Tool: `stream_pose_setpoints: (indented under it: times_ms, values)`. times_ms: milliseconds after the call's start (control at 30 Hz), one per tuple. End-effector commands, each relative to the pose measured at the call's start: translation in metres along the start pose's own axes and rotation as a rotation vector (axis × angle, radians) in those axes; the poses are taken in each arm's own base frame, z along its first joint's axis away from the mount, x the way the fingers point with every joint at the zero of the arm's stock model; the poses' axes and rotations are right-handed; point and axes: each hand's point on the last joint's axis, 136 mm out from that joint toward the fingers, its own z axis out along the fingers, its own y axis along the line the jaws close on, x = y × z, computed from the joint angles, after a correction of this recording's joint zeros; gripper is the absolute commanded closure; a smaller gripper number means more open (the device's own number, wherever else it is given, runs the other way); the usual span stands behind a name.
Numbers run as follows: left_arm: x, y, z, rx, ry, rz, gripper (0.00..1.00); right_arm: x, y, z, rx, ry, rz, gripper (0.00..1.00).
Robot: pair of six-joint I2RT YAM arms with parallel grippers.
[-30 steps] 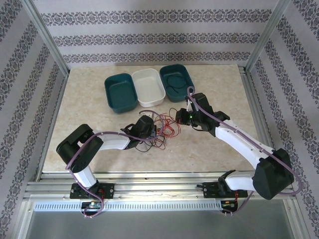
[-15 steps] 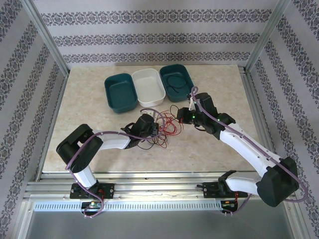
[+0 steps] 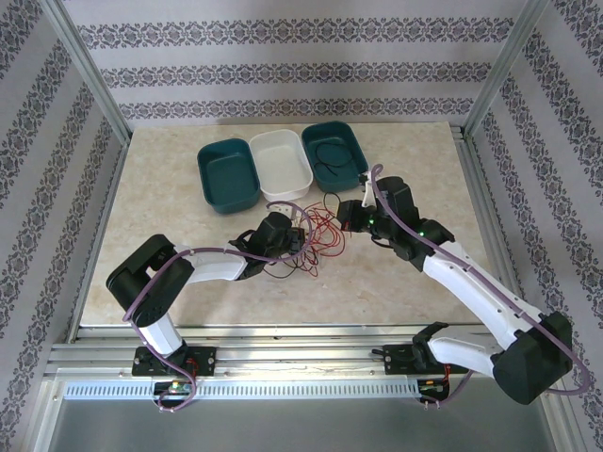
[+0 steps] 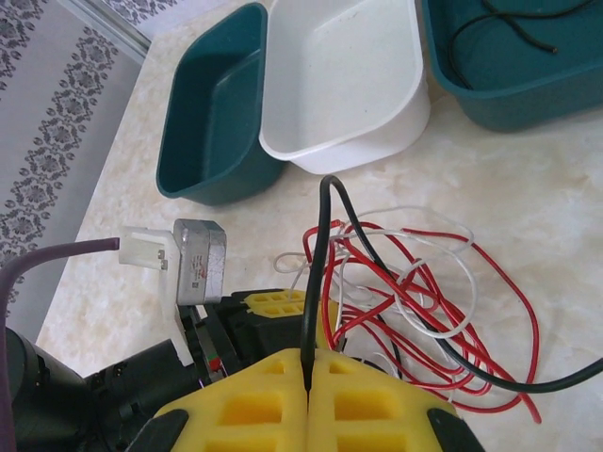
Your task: Untangle the cables
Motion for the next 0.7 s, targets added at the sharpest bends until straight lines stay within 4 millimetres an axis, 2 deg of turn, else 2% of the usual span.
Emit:
stream_pose_setpoints:
  times_ms: [0, 167, 400, 500, 667]
  values:
    - [0.049, 0.057, 0.000, -0.200, 0.156, 0.014, 1.00, -0.058, 0.034, -0.035, -0.089, -0.257, -0.068, 1.00]
    - [0.050, 0.061, -0.003, -0.212, 0.149, 0.006, 1.00, -0.065, 0.023, -0.044, -0.013, -0.289, -0.079, 1.00]
    - [0.048, 0.064, -0.006, -0.193, 0.129, -0.027, 0.99, -0.055, 0.001, -0.040, 0.066, -0.264, -0.060, 1.00]
    - [0.045, 0.060, -0.007, -0.160, 0.115, -0.043, 0.84, -0.045, -0.008, -0.033, 0.091, -0.225, -0.045, 1.00]
    - [0.039, 0.051, -0.008, -0.110, 0.101, -0.052, 0.82, -0.029, -0.014, -0.017, 0.092, -0.161, -0.018, 1.00]
